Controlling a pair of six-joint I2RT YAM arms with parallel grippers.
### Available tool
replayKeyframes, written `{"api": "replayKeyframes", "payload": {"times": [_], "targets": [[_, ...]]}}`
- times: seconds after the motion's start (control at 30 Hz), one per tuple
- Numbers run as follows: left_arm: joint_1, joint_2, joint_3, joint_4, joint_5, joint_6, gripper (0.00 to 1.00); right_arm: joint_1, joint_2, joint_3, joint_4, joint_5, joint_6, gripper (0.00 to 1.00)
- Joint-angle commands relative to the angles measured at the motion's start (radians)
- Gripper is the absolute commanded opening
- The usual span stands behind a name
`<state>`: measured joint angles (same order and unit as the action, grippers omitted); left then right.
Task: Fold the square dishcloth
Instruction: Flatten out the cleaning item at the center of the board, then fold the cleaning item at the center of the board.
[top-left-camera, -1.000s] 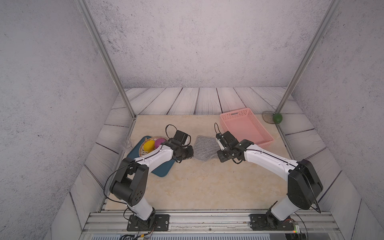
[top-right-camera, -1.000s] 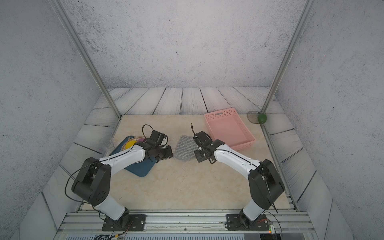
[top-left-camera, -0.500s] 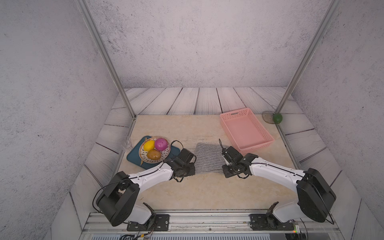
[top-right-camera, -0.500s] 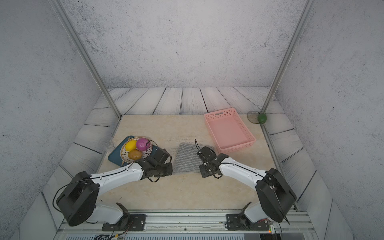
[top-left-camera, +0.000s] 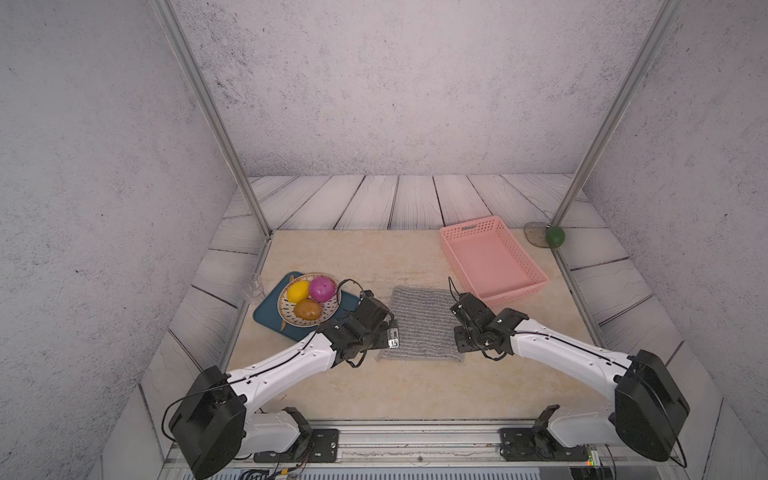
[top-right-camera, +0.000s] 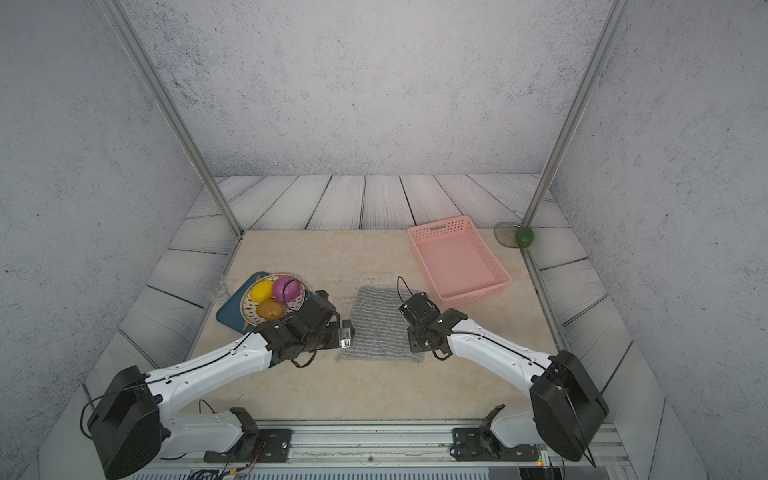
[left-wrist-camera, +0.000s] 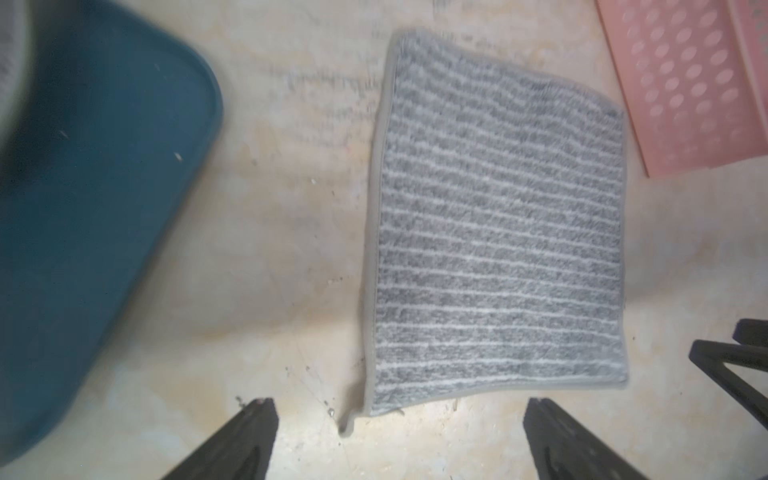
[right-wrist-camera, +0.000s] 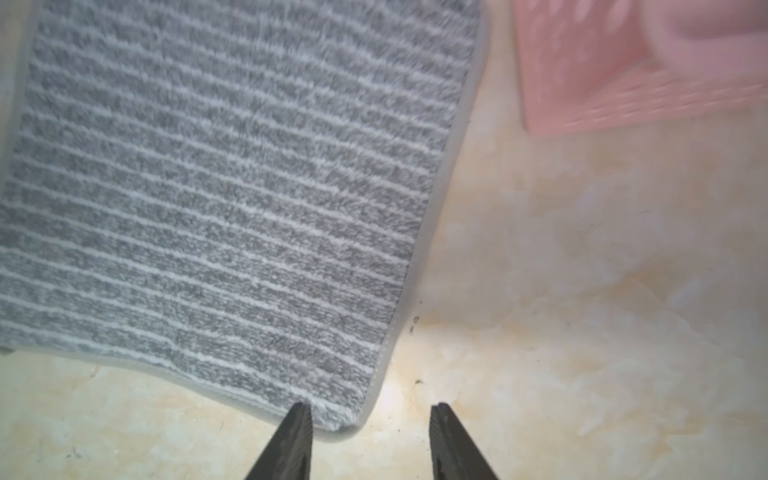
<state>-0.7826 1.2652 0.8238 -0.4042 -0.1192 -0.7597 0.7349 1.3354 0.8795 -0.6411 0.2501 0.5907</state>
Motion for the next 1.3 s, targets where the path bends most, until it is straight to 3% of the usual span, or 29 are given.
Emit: {"api": "replayKeyframes", "payload": {"times": [0.0,0.17,0.43,0.63,0.97,1.17,1.27], "targets": [[0.001,0.014,0.094,-0.083,-0.156,0.082,1.0,0.001,-0.027,0.042,-0.022,0.126,0.055,0.44],[0.012,0.074,0.161,-0.004,-0.192,0.175,1.0,-0.001,0.04,0.115,0.015,0.196,0.038,0.43],[0.131,0.341,0.396,-0.056,-0.016,0.31,0.94,-0.043,0.29,0.325,0.008,0.258,0.006,0.43],[0.188,0.531,0.523,-0.026,0.074,0.33,0.8,-0.105,0.414,0.384,0.059,0.185,-0.009,0.43],[0.21,0.851,0.787,-0.089,0.148,0.363,0.67,-0.177,0.497,0.409,0.099,0.119,-0.03,0.43],[0.213,0.937,0.822,-0.087,0.153,0.338,0.51,-0.21,0.517,0.387,0.127,0.072,-0.034,0.43],[0.223,0.964,0.811,-0.087,0.151,0.308,0.38,-0.217,0.532,0.38,0.141,0.049,-0.049,0.43]]}}
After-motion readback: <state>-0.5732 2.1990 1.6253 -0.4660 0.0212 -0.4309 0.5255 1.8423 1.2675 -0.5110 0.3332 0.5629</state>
